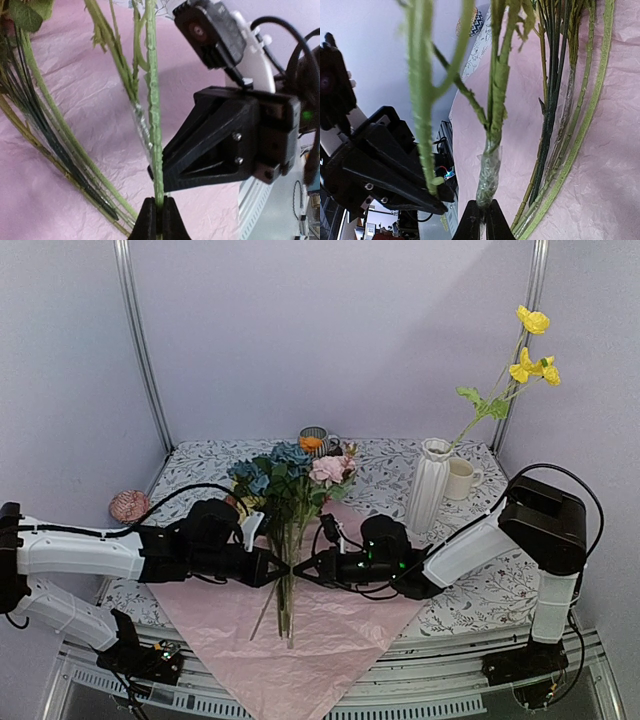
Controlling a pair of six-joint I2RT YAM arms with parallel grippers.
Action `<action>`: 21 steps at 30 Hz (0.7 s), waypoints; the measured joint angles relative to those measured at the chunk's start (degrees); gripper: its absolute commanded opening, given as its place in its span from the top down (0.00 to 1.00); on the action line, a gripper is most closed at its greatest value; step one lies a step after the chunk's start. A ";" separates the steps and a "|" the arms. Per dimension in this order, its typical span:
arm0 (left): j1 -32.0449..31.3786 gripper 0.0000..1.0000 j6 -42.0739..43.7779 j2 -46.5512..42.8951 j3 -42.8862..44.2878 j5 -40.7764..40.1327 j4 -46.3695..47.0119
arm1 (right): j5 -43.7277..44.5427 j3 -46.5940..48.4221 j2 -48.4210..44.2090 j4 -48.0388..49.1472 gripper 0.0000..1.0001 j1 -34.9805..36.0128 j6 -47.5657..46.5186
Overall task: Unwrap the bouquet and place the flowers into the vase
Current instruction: Adjust the fake flower on the flattened wrapping paper.
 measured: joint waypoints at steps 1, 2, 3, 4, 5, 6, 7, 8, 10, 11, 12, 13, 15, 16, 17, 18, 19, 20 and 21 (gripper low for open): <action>0.00 1.00 -0.20 -0.02 -0.90 0.24 0.28 | -0.07 -0.13 0.00 0.24 0.97 -0.26 0.24; 0.00 1.00 -0.37 -0.04 -1.64 0.39 0.46 | -0.20 -0.26 0.00 0.37 0.97 -0.39 0.52; 0.00 1.00 -0.61 -0.13 -2.62 0.72 0.55 | -0.22 -0.37 0.00 0.52 0.97 -0.46 0.74; 0.00 1.00 -0.68 -0.17 -3.23 1.05 0.83 | -0.42 -0.48 0.00 0.57 0.97 -0.52 0.92; 0.00 1.00 -0.79 -0.37 -3.72 1.51 1.18 | -0.63 -0.74 0.02 0.59 0.97 -0.52 1.16; 0.00 1.00 -0.92 -0.66 -4.07 1.92 1.51 | -0.81 -1.03 0.02 0.66 0.96 -0.55 1.25; 0.00 1.00 -1.03 -0.96 -4.35 2.36 1.86 | -0.94 -1.22 0.02 0.79 0.96 -0.59 1.36; 0.00 1.00 -1.07 -1.36 -4.63 2.86 2.10 | -1.16 -1.44 0.04 1.03 0.96 -0.68 1.40; 0.00 1.00 -1.07 -1.90 -5.09 3.65 2.60 | -1.36 -1.79 0.04 1.79 0.96 -0.72 1.44; 0.00 1.00 -1.07 -2.25 -5.44 4.15 3.02 | -1.46 -1.86 0.04 1.97 0.96 -0.72 1.51; 0.02 1.00 -1.05 -2.54 -5.70 4.57 3.37 | -1.55 -1.92 0.04 2.12 0.96 -0.70 1.55; 0.02 1.00 -1.07 -2.91 -6.03 5.07 3.78 | -1.70 -1.97 0.07 2.32 0.96 -0.70 1.57; 0.13 1.00 -1.16 -3.63 -6.45 6.10 4.15 | -2.01 -1.99 0.13 2.69 0.97 -0.70 1.57; 0.17 1.00 -1.29 -3.93 -6.51 6.51 4.24 | -2.12 -2.01 0.17 2.91 0.97 -0.70 1.55; 0.22 1.00 -1.55 -4.35 -6.60 6.91 4.22 | -2.19 -2.05 0.20 3.13 0.96 -0.70 1.57; 0.22 1.00 -1.92 -4.92 -6.80 7.17 4.20 | -2.25 -2.14 0.20 3.34 0.97 -0.70 1.55; 0.22 1.00 -2.14 -5.60 -7.13 7.63 4.09 | -2.01 -2.29 0.20 3.69 0.97 -0.70 1.60; 0.17 1.00 -2.45 -6.56 -7.56 8.13 3.67 | -1.27 -2.54 0.20 3.93 0.97 -0.85 1.77; 0.07 1.00 -2.67 -7.65 -8.13 8.41 3.30 | -0.92 -2.82 0.17 4.04 0.97 -1.11 1.81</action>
